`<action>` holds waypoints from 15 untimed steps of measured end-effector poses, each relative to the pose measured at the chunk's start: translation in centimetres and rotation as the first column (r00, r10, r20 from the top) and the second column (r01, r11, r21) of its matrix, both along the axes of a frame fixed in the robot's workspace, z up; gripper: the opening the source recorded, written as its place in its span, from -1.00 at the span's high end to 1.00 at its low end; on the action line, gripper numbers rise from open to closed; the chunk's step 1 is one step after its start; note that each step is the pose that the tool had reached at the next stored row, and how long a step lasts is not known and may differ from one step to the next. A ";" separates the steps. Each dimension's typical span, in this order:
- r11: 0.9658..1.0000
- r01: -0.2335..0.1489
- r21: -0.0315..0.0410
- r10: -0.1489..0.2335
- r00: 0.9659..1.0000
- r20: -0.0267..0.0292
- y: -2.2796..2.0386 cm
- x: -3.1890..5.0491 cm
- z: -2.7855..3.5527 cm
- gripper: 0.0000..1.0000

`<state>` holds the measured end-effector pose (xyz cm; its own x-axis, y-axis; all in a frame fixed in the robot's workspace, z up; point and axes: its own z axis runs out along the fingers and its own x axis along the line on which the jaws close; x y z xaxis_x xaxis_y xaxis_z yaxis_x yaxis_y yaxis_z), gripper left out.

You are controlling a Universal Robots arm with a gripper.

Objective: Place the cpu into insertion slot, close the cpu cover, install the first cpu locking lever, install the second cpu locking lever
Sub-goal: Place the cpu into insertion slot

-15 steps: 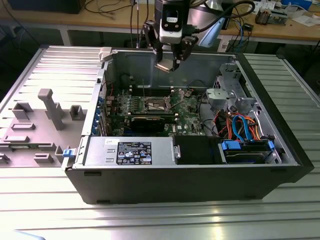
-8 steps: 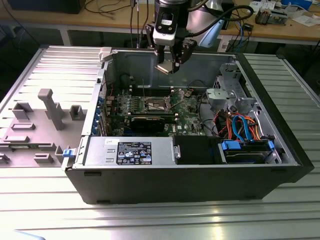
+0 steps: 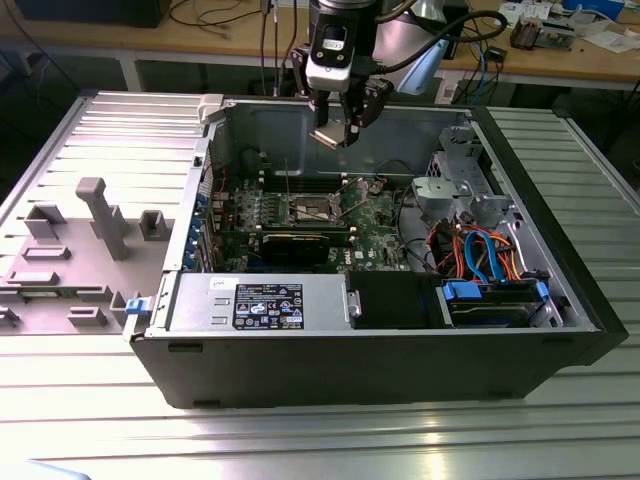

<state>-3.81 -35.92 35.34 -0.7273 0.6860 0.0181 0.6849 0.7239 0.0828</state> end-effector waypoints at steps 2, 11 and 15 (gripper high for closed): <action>1.000 0.000 0.000 0.000 1.000 0.000 0.00 0.00 0.00 -0.09; 0.999 0.050 0.000 -0.050 0.999 0.000 0.00 0.00 -0.04 -0.09; 0.995 0.098 0.000 -0.098 0.995 0.000 0.00 0.01 -0.11 -0.09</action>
